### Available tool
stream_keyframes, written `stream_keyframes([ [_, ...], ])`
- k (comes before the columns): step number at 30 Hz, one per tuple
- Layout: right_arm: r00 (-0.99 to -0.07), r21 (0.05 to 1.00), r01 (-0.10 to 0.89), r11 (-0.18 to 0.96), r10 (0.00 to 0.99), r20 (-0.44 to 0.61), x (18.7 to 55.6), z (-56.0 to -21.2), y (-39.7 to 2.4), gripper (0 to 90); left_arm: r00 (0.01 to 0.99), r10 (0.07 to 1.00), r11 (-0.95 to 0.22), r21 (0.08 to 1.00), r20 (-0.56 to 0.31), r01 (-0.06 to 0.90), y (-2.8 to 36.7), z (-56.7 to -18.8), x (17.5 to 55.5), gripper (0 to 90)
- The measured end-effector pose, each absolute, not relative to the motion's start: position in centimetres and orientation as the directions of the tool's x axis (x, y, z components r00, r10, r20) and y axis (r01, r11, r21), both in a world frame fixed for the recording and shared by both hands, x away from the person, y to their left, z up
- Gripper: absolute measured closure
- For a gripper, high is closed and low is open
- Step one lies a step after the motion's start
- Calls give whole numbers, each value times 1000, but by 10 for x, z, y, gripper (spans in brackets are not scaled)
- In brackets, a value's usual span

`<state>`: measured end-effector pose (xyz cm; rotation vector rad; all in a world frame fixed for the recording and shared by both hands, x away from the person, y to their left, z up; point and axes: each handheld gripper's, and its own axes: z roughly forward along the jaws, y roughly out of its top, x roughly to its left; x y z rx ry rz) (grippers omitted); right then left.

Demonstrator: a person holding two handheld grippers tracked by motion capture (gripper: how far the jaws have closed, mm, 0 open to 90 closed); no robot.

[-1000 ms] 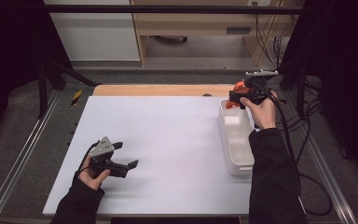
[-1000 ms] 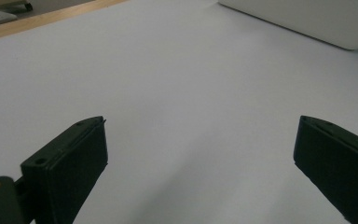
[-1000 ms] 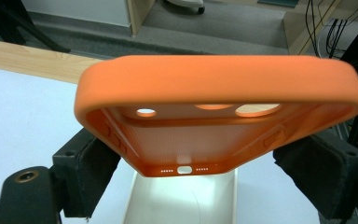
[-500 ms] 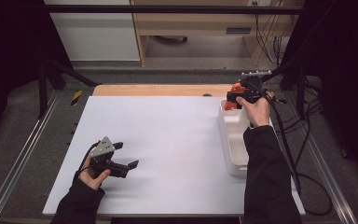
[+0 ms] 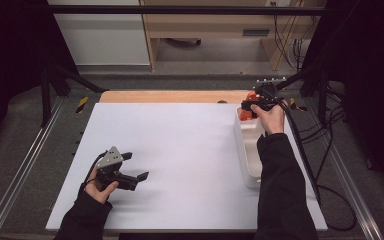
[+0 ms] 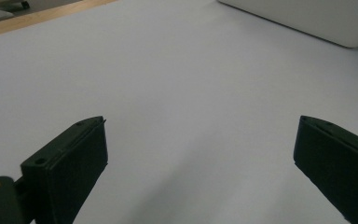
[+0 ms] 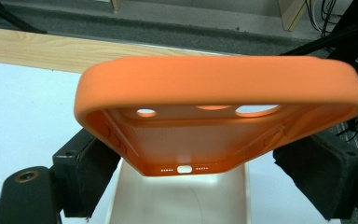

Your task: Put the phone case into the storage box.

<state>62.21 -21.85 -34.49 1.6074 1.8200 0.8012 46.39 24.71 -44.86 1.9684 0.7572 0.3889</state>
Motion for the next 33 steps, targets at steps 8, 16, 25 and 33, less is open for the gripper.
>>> stream_keyframes([
  [8,-97,736,671,94,995,-38,630,-355,-214,153,757,652,-350,870,-41,349,247,-449,464,24],
  [16,-80,715,694,83,996,-39,637,-363,-212,153,758,651,-352,869,-41,349,247,-449,464,24],
  [25,-70,699,711,80,997,-43,642,-371,-211,153,759,650,-354,867,-41,350,247,-450,464,24],
  [33,-66,686,723,82,997,-49,647,-376,-211,153,761,647,-357,867,-40,349,246,-450,464,24],
])
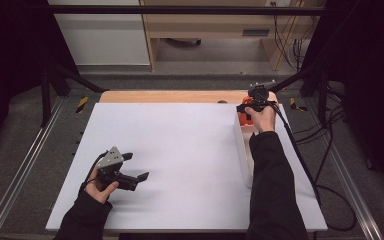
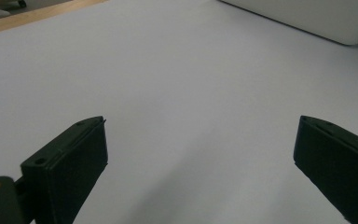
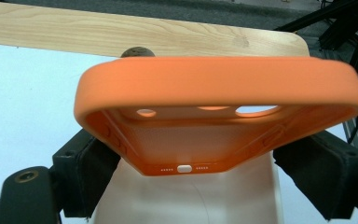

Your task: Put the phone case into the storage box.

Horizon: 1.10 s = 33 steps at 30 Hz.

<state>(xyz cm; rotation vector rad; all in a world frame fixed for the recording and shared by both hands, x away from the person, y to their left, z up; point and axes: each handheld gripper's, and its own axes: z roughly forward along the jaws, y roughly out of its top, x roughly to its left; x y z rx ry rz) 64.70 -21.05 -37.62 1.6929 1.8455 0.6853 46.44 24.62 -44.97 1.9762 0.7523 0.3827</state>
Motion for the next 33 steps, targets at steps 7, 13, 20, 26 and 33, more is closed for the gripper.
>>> stream_keyframes([
  [7,-70,678,730,87,996,-53,650,-381,-209,152,761,648,-356,867,-40,349,247,-450,465,24],
  [13,-65,671,736,91,996,-63,652,-385,-208,152,762,646,-361,865,-38,350,246,-451,465,24],
  [20,-61,669,739,85,996,-59,652,-386,-207,151,761,647,-359,865,-39,350,247,-450,465,24],
  [26,-59,670,738,81,997,-55,653,-389,-208,149,761,648,-359,865,-39,350,247,-450,465,24],
  [33,-73,679,730,81,997,-40,653,-389,-210,112,764,644,-366,862,-38,351,246,-451,465,24],
])
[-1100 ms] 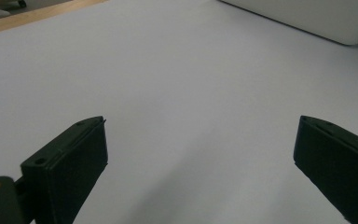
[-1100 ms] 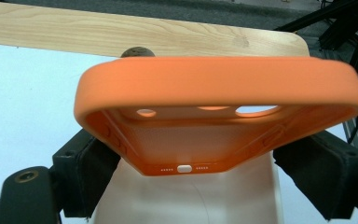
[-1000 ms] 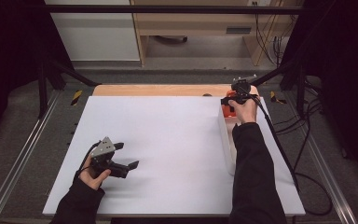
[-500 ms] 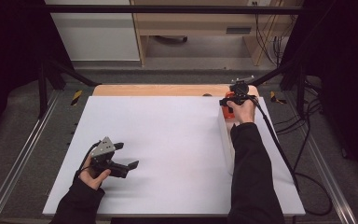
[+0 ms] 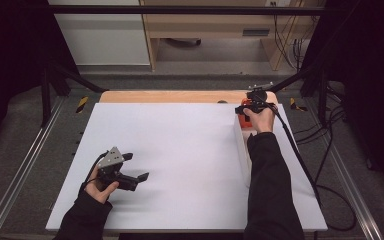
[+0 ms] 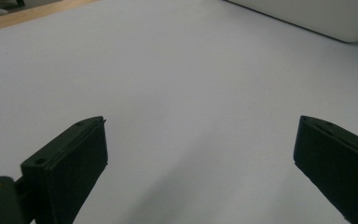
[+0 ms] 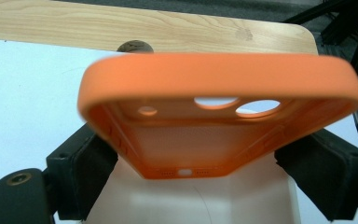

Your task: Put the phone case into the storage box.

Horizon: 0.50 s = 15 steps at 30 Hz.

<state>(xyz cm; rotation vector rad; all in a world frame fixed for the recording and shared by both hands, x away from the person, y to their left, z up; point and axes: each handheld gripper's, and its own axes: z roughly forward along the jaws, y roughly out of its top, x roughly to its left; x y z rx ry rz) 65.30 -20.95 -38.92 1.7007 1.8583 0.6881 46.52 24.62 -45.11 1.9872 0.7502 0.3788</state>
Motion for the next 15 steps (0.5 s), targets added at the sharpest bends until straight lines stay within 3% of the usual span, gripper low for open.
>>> stream_keyframes([
  [4,-93,689,719,85,995,-27,653,-388,-210,33,766,642,-369,860,-37,351,246,-451,465,24],
  [15,-116,722,686,90,993,-13,644,-378,-213,7,763,645,-366,862,-36,350,246,-451,465,24],
])
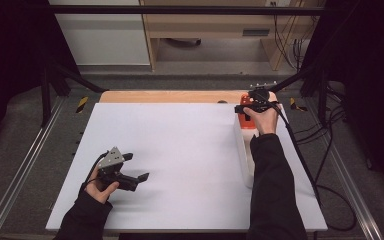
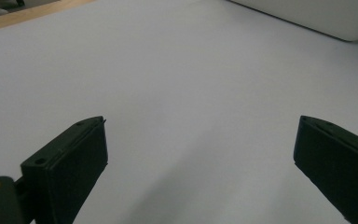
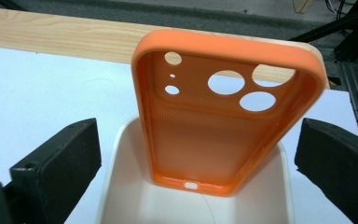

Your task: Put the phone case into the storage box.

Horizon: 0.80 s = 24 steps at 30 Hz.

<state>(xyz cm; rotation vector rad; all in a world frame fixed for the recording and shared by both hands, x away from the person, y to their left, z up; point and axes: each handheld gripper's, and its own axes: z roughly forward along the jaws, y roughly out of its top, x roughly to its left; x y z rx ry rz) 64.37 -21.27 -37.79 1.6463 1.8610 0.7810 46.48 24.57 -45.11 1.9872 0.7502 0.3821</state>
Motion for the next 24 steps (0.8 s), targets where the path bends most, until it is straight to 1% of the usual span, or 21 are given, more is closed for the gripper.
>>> stream_keyframes([
  [7,-162,758,643,107,987,-2,625,-370,-214,7,761,648,-366,863,-33,349,245,-451,464,24],
  [18,-279,825,546,144,960,17,581,-352,-210,6,761,648,-367,863,-31,348,245,-451,464,24],
  [24,-374,858,483,176,927,20,556,-346,-208,6,760,649,-361,867,-32,345,245,-450,464,24],
])
